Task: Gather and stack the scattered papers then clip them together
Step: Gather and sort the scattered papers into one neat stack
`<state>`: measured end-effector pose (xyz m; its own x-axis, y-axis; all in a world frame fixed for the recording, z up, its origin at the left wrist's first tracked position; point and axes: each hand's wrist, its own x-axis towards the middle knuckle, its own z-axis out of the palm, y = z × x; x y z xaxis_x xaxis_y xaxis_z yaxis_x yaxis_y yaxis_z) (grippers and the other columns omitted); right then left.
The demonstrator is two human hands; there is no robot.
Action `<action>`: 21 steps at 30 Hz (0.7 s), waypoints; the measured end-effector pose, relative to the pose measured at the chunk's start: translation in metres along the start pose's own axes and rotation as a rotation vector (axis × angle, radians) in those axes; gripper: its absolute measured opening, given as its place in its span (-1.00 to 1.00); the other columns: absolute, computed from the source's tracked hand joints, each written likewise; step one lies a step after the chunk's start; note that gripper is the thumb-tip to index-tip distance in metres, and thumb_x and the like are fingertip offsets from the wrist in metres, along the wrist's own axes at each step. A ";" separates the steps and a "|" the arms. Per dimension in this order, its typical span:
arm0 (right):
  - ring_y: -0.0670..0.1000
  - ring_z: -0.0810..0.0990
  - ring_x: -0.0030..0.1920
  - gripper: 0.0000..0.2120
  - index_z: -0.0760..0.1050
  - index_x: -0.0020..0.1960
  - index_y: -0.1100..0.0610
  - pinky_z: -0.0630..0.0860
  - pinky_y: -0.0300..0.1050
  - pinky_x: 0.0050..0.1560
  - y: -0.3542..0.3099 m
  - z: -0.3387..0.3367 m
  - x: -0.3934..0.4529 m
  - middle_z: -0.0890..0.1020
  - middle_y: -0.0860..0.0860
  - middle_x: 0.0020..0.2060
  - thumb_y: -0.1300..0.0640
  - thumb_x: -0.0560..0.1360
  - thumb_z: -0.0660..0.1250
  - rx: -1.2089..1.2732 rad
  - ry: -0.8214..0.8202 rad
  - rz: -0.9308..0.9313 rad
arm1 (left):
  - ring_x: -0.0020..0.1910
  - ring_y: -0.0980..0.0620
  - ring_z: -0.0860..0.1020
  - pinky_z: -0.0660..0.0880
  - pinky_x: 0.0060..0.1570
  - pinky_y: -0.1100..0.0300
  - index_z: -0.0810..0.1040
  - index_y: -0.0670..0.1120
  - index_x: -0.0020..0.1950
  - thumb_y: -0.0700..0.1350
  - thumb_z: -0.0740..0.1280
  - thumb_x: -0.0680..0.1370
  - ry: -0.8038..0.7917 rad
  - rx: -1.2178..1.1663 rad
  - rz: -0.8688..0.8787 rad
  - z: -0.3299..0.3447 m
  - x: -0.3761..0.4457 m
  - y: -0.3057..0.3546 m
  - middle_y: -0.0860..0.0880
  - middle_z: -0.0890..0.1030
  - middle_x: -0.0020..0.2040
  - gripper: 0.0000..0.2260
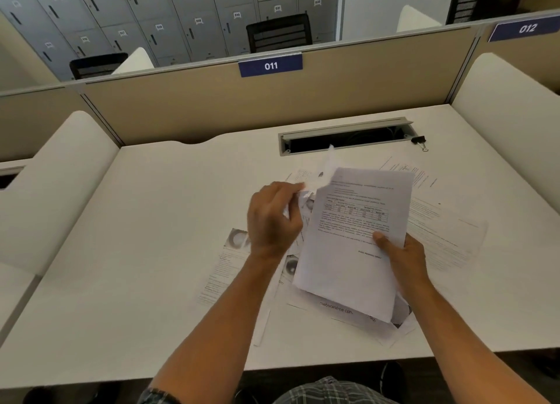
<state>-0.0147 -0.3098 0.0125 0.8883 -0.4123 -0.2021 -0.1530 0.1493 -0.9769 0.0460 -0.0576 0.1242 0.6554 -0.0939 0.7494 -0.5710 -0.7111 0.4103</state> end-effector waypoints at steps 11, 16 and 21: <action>0.27 0.70 0.13 -0.76 0.70 0.17 0.10 0.66 0.04 -0.04 -0.020 0.015 -0.005 0.75 0.16 0.06 0.16 0.50 0.49 0.215 -0.142 0.057 | -0.07 -0.12 0.67 0.54 -0.17 0.01 0.70 -0.17 -0.01 -0.30 0.45 0.48 -0.312 -0.083 0.449 0.041 -0.059 0.040 -0.10 0.73 0.03 -0.88; 0.27 0.64 0.27 -0.60 0.54 0.42 0.19 0.56 0.28 0.27 -0.025 0.010 -0.003 0.66 0.22 0.27 0.11 0.61 0.38 0.346 -0.124 0.061 | 0.26 -0.06 0.59 0.51 0.20 -0.02 0.60 -0.10 0.27 0.15 0.44 0.51 -0.587 -0.061 0.345 0.031 -0.062 0.021 -0.06 0.63 0.33 -0.56; 0.14 0.72 0.13 -0.57 0.58 0.37 0.14 0.71 0.02 -0.03 -0.026 0.010 -0.003 0.72 0.13 0.16 0.10 0.51 0.43 0.354 -0.098 0.050 | 0.47 -0.02 0.42 0.31 0.46 0.06 0.46 -0.06 0.45 0.35 0.33 0.52 -0.383 -0.093 0.033 0.023 -0.043 0.011 -0.06 0.47 0.50 -0.35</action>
<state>-0.0094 -0.3036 0.0393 0.9233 -0.3111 -0.2251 -0.0537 0.4759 -0.8779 0.0230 -0.0768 0.0847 0.7628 -0.3818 0.5219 -0.6258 -0.6389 0.4473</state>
